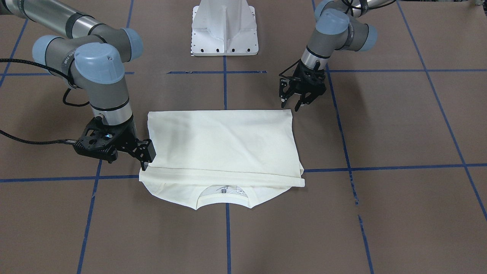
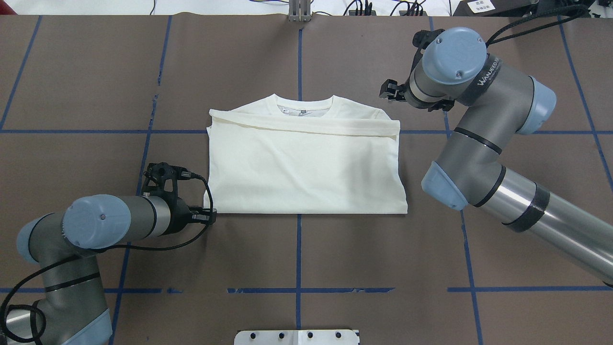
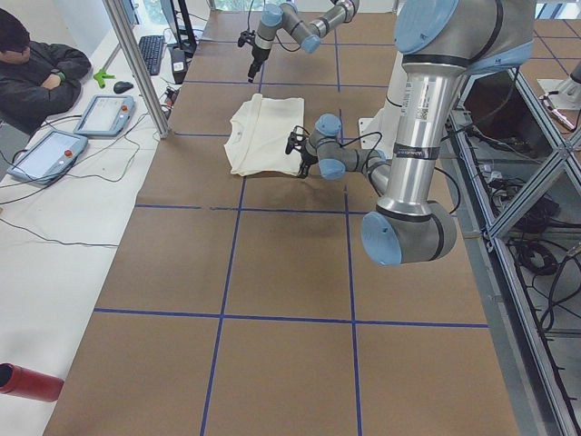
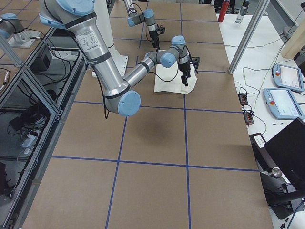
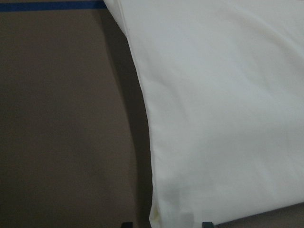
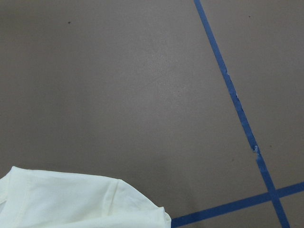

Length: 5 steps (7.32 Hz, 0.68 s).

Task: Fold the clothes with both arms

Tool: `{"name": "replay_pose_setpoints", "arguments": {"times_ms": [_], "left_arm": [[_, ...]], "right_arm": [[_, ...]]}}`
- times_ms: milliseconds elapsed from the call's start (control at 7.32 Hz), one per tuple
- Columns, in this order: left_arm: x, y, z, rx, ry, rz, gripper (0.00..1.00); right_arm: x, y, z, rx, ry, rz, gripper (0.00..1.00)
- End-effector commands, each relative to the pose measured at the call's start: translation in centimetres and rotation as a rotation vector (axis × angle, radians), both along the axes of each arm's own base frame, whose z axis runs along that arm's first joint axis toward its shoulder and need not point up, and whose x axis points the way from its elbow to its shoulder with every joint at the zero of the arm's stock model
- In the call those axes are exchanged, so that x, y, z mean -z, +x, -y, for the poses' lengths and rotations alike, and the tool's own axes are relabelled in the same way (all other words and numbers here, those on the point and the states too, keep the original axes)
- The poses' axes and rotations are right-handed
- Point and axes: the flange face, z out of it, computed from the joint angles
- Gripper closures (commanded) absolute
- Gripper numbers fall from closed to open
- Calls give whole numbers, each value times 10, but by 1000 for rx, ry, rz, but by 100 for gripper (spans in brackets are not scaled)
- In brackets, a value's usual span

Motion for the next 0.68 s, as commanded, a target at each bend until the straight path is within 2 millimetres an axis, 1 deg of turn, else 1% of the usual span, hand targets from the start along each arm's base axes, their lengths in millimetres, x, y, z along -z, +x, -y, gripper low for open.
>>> {"name": "replay_pose_setpoints", "arguments": {"times_ms": [0,273,547], "left_arm": [[0,3,0,-2,0,2,53],[-4,9,0,-9,-2,10,53],[1,16,2,-11,1,4,54]], "right_arm": [[2,1,-1,-1,2,3,0],[1,1,-1,-1,2,3,0],[0,2,-1,-1,1,2,0]]}}
